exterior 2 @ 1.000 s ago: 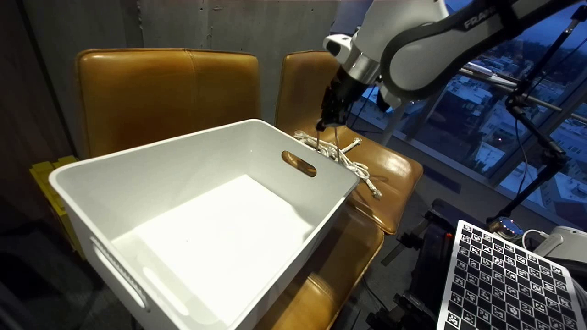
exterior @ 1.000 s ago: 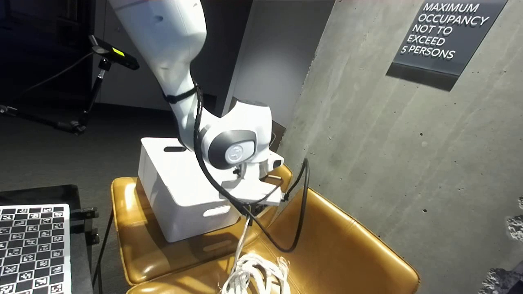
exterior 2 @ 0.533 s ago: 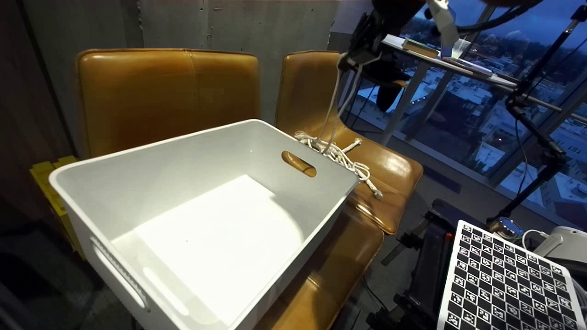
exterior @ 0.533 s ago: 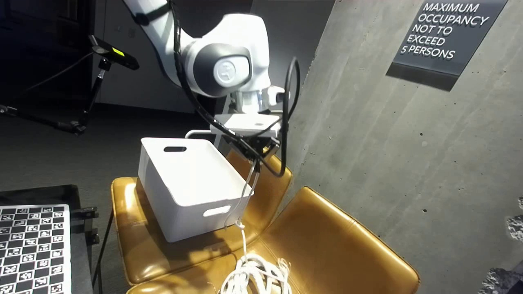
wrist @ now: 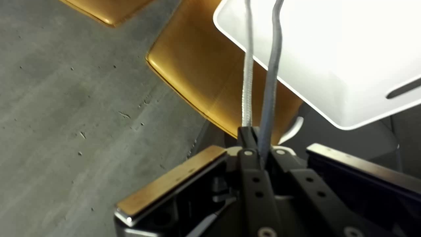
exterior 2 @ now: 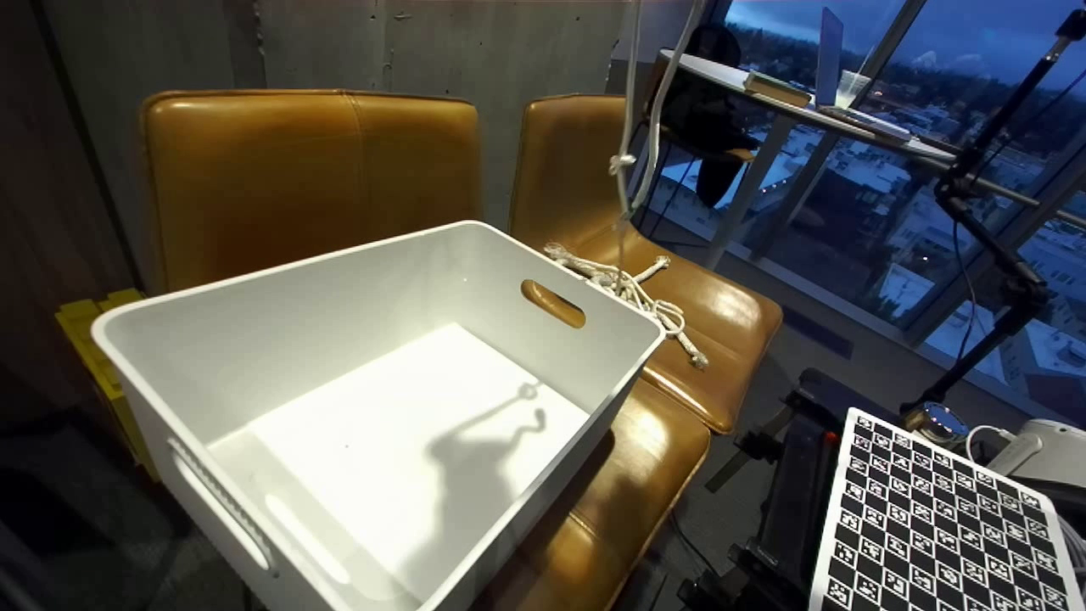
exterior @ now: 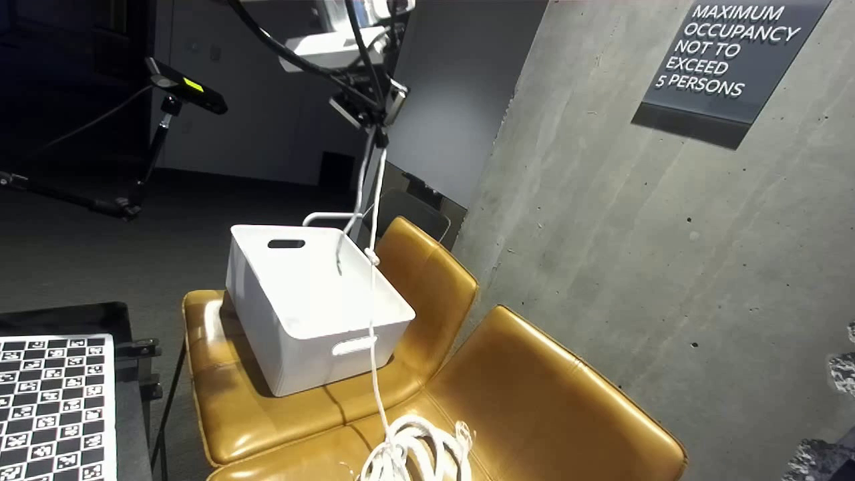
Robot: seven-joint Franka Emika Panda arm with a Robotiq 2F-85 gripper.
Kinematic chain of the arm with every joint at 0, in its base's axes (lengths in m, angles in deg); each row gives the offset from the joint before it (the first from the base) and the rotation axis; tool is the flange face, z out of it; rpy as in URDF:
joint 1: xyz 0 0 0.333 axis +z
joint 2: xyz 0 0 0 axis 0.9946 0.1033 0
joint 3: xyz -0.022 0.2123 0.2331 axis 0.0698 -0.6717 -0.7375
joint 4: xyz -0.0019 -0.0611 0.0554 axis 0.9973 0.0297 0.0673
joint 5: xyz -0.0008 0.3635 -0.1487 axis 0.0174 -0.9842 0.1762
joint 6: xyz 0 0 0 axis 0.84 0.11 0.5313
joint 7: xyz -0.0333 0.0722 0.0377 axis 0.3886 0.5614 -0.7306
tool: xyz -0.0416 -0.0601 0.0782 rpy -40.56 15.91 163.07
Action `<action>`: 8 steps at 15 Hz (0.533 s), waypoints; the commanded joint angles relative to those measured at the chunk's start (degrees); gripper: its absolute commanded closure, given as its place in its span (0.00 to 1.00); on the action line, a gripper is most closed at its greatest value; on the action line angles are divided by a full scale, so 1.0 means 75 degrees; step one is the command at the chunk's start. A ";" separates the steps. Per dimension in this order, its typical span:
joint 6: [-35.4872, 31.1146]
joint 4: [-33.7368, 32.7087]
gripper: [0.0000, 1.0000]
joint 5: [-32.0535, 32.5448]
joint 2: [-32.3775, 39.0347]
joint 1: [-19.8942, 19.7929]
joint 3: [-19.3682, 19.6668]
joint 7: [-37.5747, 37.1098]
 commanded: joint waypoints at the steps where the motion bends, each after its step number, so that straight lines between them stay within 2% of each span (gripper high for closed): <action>1: 0.0577 0.0174 0.99 0.0216 -0.0945 0.0535 -0.0549 -0.1003; 4: 0.1021 0.0270 0.99 0.0372 -0.1557 0.1009 -0.1227 -0.1763; 8: 0.1769 0.0320 0.99 0.0593 -0.2032 0.1530 -0.2408 -0.3109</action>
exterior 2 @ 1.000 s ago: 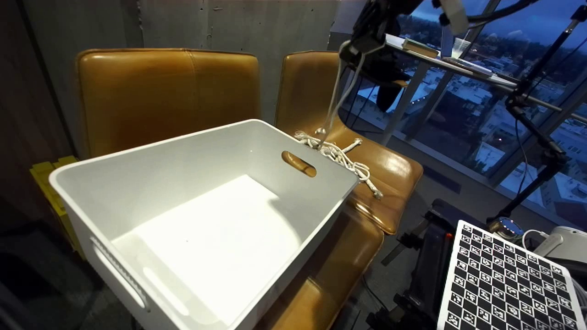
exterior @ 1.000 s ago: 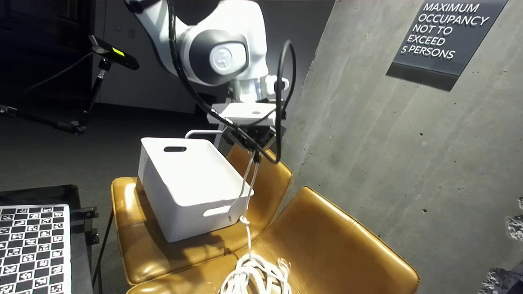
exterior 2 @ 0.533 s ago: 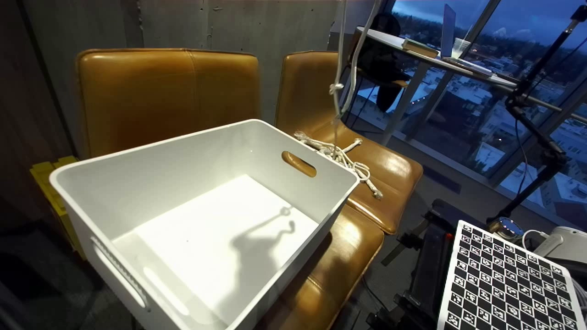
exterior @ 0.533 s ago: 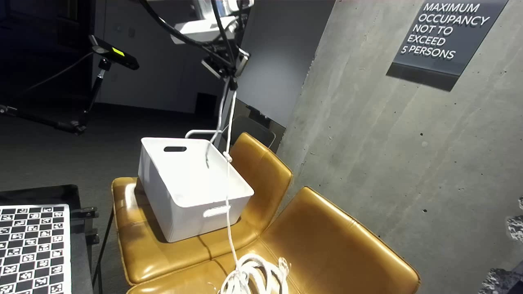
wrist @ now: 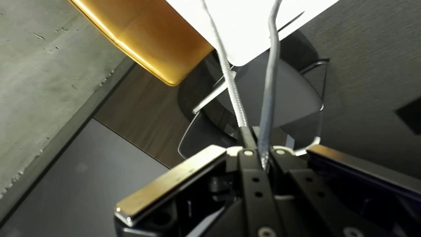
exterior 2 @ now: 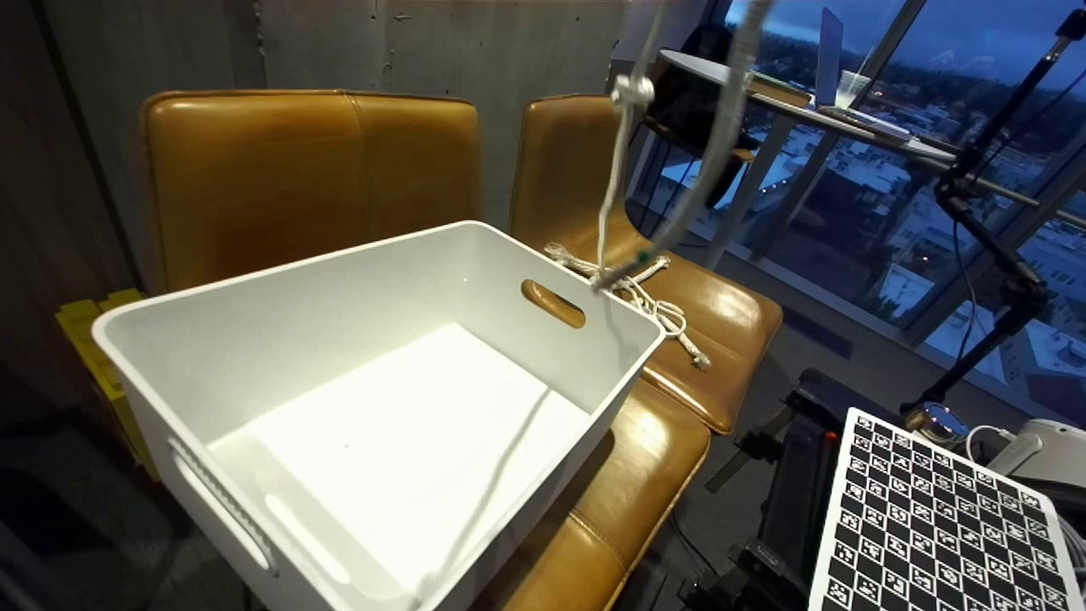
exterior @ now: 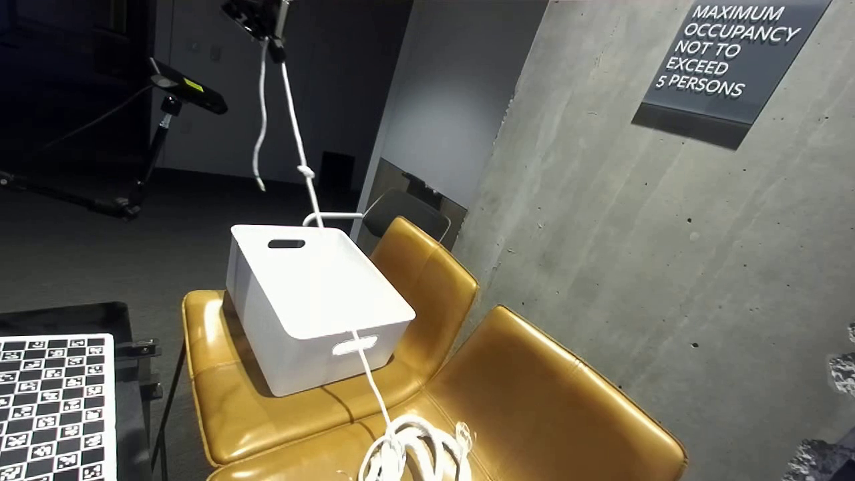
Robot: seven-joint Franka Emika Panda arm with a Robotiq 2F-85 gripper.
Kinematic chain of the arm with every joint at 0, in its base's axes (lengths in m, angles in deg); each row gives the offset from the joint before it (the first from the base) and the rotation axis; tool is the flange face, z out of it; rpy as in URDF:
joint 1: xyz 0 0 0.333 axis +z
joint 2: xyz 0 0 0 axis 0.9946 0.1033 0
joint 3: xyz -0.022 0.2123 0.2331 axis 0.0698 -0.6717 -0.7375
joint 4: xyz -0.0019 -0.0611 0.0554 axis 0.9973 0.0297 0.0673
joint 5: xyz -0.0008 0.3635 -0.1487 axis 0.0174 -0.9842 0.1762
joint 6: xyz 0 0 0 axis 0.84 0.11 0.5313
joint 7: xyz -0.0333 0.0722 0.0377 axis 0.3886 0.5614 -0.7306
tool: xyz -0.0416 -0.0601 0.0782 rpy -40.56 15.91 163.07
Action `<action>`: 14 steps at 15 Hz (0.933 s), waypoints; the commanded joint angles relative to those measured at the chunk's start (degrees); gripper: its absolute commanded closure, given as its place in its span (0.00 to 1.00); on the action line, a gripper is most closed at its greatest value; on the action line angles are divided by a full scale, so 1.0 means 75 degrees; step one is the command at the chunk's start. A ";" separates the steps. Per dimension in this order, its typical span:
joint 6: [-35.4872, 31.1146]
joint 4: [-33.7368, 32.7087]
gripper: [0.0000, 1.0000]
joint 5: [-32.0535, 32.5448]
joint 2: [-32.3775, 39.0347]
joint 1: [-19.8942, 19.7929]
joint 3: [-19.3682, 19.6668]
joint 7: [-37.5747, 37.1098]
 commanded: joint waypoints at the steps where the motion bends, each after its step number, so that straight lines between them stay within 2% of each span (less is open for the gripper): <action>1: 0.0644 0.0114 0.99 0.0266 -0.0433 0.0333 -0.0825 -0.1108; 4: 0.0599 0.0013 0.99 0.0374 -0.0191 0.0256 -0.0934 -0.1379; 7: 0.0308 -0.0270 0.99 0.0478 0.0251 -0.0140 -0.0455 -0.1114; 11: 0.0106 -0.1389 0.99 0.0597 0.1315 -0.0783 0.0303 -0.0798; 14: -0.0264 -0.2135 0.99 0.0435 0.2322 -0.0960 0.0796 -0.0401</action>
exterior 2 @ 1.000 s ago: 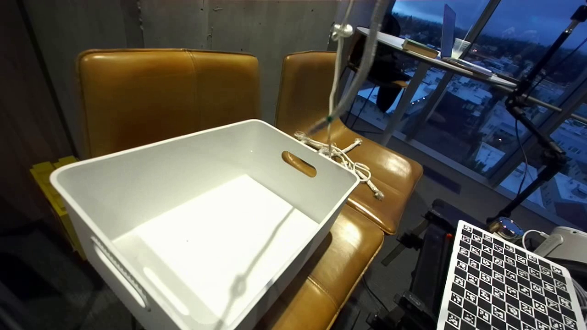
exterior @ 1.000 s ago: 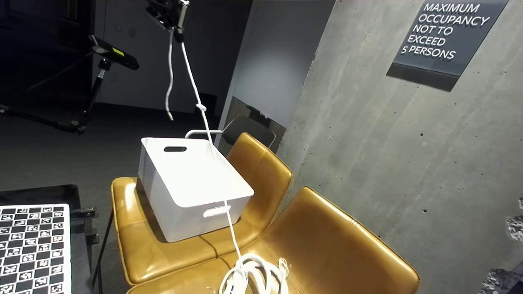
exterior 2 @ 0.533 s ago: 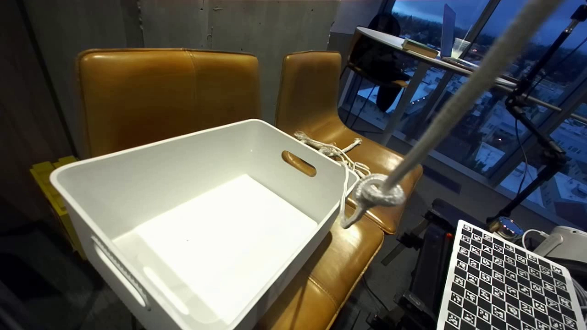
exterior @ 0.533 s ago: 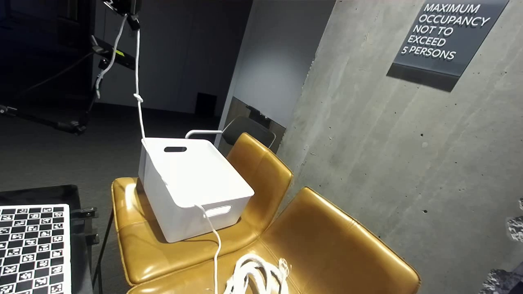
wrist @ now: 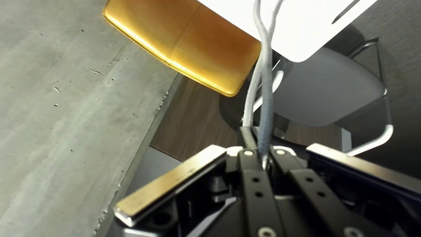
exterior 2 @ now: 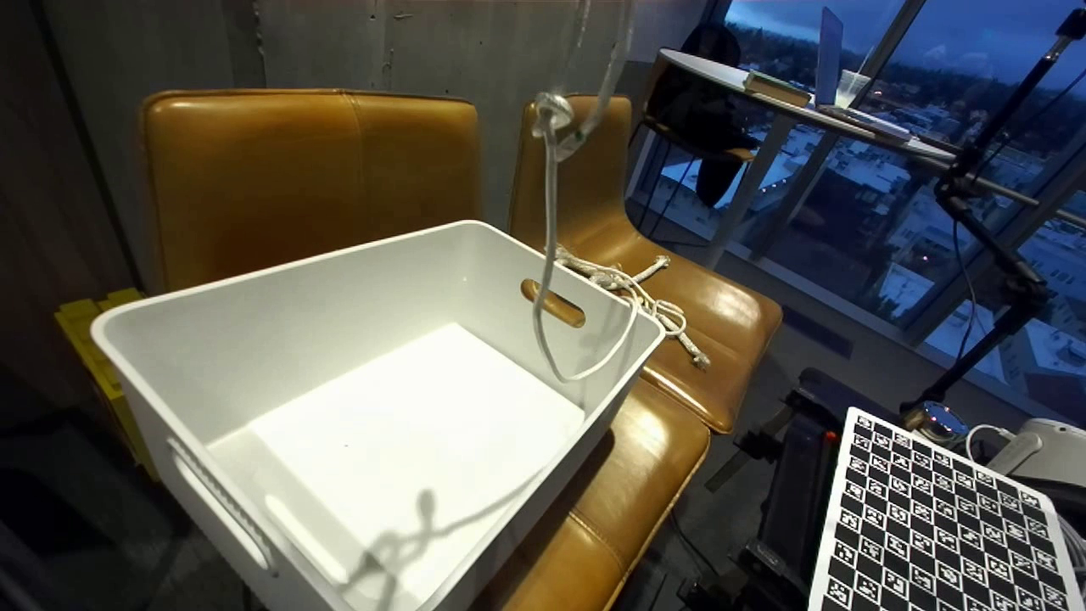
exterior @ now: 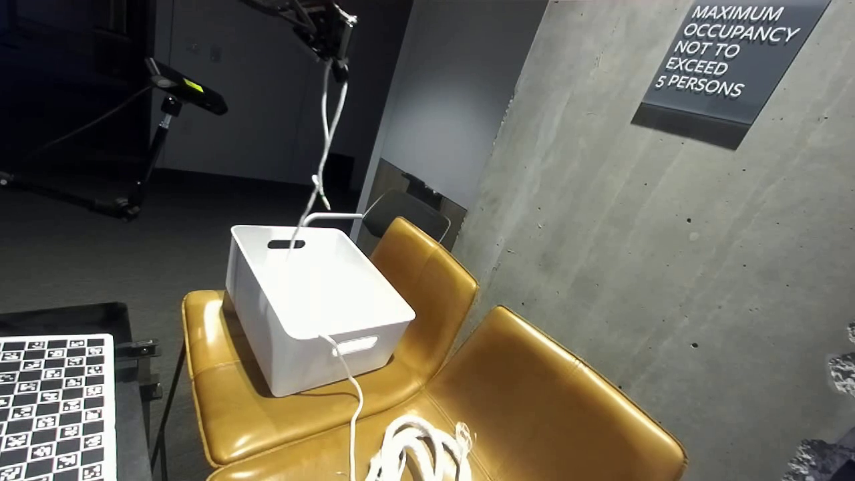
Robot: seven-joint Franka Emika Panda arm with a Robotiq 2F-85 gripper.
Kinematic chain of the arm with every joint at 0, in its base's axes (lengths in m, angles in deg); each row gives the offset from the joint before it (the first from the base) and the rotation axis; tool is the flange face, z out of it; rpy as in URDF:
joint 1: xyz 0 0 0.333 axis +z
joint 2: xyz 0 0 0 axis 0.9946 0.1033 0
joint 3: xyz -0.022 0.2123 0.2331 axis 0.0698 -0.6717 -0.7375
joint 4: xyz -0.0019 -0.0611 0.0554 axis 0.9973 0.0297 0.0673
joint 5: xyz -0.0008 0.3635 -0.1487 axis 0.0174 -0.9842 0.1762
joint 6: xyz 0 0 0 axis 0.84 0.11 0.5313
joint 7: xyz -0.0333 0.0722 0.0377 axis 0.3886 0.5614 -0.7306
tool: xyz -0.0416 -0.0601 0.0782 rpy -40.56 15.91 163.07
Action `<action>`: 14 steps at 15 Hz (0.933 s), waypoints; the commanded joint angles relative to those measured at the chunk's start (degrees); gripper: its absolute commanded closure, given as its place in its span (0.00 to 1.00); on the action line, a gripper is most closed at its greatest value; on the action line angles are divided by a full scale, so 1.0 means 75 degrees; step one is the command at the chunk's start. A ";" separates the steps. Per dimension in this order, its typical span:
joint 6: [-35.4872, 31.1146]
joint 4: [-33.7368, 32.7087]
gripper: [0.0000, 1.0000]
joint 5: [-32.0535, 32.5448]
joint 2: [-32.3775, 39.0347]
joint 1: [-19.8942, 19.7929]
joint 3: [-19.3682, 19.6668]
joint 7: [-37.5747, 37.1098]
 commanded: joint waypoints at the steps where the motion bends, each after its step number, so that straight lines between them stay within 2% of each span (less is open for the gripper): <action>1: -0.0310 -0.1113 0.99 -0.0071 0.1333 -0.0038 0.0448 0.0345; 4: -0.0437 -0.1347 0.99 -0.0396 0.2004 0.0051 0.0662 0.0561; 7: -0.0391 -0.1332 0.99 -0.0692 0.2340 0.0127 0.0644 0.0651; 14: -0.0340 -0.0963 0.99 -0.1221 0.2543 0.0208 0.0671 0.0684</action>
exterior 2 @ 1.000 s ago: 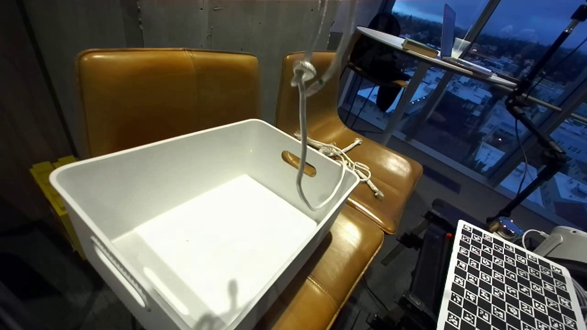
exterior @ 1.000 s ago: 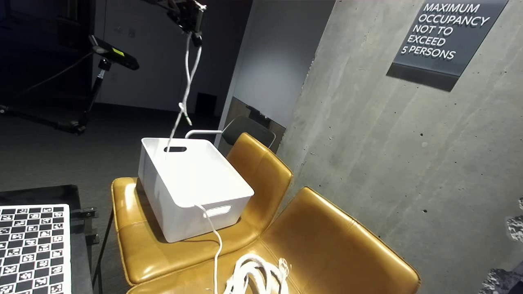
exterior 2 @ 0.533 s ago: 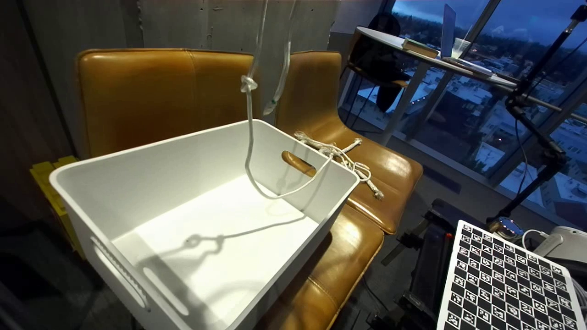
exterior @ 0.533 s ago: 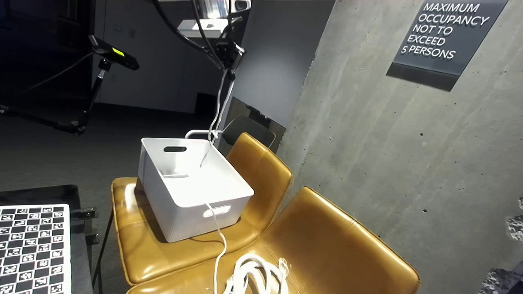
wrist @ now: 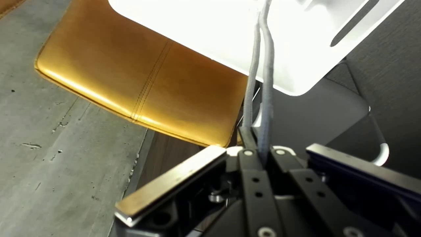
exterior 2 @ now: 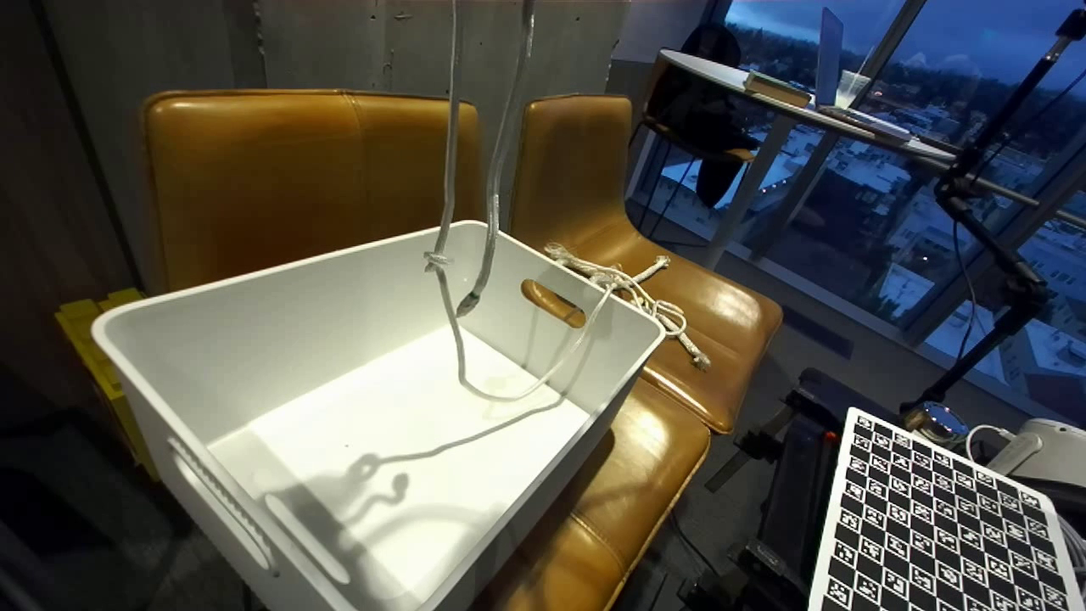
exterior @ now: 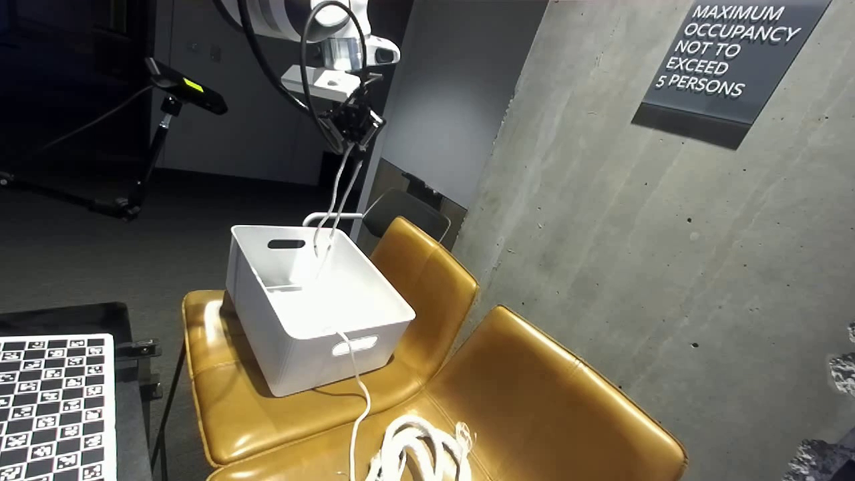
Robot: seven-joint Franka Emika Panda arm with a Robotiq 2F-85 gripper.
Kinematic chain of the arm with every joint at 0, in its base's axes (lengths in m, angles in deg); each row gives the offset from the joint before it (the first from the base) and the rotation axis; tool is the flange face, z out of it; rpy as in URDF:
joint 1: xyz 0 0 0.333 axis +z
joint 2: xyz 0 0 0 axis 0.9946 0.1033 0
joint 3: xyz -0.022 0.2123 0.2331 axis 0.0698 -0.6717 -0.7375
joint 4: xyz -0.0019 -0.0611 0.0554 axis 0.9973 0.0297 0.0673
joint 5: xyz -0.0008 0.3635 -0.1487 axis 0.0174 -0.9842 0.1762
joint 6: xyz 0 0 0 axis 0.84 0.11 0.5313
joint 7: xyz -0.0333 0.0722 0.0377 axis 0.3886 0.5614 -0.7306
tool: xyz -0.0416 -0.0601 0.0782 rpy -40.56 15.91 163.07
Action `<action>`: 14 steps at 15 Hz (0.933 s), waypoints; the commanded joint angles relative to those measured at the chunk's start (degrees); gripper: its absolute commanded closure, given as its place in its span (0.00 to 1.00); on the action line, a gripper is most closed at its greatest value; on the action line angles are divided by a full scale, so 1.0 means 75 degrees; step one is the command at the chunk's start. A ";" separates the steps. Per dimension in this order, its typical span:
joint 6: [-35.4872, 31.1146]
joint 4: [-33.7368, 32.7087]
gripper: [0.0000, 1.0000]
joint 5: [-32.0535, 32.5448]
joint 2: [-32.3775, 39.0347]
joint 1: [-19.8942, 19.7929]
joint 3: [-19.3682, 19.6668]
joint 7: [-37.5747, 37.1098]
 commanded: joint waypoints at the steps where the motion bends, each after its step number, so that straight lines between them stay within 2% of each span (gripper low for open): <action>1: 0.0056 0.0128 0.99 -0.0302 -0.0015 0.0057 0.0128 0.0224; 2: 0.0054 0.0332 0.71 -0.0253 -0.0111 0.0044 0.0168 0.0207; 3: 0.0034 0.0519 0.70 -0.0267 -0.0210 0.0023 0.0185 0.0249; 9: 0.0238 0.1324 0.28 -0.0655 -0.0633 -0.0202 0.0374 0.0611; 12: 0.0747 0.1862 0.06 -0.1242 -0.1074 -0.0503 0.0556 0.1527; 14: 0.1171 0.1993 0.00 -0.1546 -0.1270 -0.0682 0.0754 0.2363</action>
